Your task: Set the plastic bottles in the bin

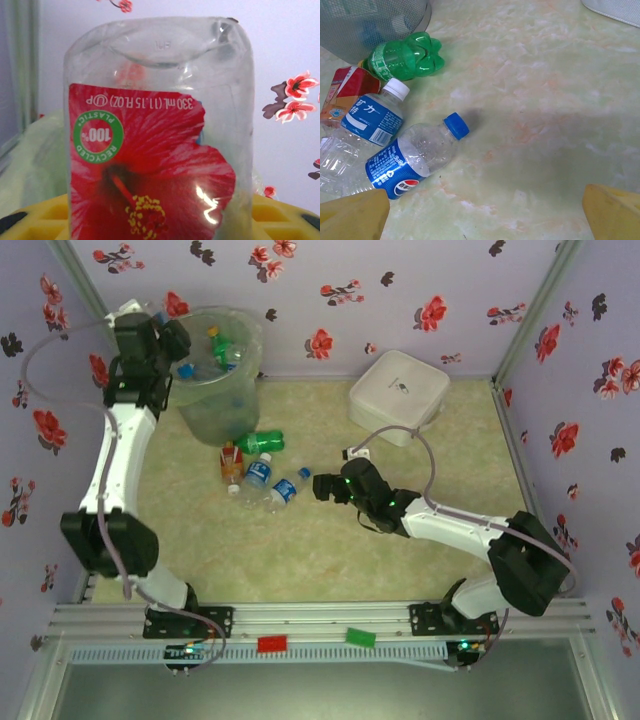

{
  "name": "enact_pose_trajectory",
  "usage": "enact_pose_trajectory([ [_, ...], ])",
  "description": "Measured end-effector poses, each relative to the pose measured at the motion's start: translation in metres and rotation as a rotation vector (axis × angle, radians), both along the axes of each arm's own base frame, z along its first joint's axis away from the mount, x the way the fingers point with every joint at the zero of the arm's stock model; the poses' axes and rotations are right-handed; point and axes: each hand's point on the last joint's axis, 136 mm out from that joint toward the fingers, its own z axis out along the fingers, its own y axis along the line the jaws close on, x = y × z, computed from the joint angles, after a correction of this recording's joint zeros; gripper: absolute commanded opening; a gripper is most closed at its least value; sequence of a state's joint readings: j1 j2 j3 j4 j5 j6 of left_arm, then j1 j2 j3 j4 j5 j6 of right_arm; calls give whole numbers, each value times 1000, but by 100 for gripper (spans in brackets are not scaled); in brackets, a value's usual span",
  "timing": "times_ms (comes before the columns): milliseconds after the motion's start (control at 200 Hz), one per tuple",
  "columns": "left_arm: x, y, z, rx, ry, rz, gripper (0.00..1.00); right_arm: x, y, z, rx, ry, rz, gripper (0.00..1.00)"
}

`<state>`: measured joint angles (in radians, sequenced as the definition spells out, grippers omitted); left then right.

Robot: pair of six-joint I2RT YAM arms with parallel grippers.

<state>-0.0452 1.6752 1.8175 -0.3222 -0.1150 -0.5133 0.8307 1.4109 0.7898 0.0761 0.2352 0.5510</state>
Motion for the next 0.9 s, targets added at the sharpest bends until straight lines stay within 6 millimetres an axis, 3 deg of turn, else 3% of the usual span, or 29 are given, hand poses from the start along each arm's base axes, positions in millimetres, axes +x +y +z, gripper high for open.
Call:
enact_pose_trajectory([
  [125, 36, -8, -19, -15, 64, -48, 48, -1, -1, 10, 19, -18, 0, 100],
  [260, 51, -12, -56, -24, 161, -68, 50, -3, -5, 16, 30, -32, -4, 100],
  [355, 55, -11, -76, -37, 215, -68, 77, -5, -8, 15, 26, -33, -10, 100],
  [440, 56, -10, -86, -46, 244, -65, 94, -5, -9, 14, 21, -29, -10, 100],
  [480, 55, -10, -87, -49, 250, -68, 100, -5, -9, 13, 21, -28, -10, 100],
  [700, 48, -13, -66, -67, 214, -83, 100, -6, -10, 10, 15, -23, -10, 100],
  [805, 23, -15, -49, -71, 177, -102, 100, -6, -10, 10, 16, -23, -10, 99],
  [900, -14, -19, -29, -75, 113, -128, 100, -6, -10, 10, 14, -24, -13, 100],
])
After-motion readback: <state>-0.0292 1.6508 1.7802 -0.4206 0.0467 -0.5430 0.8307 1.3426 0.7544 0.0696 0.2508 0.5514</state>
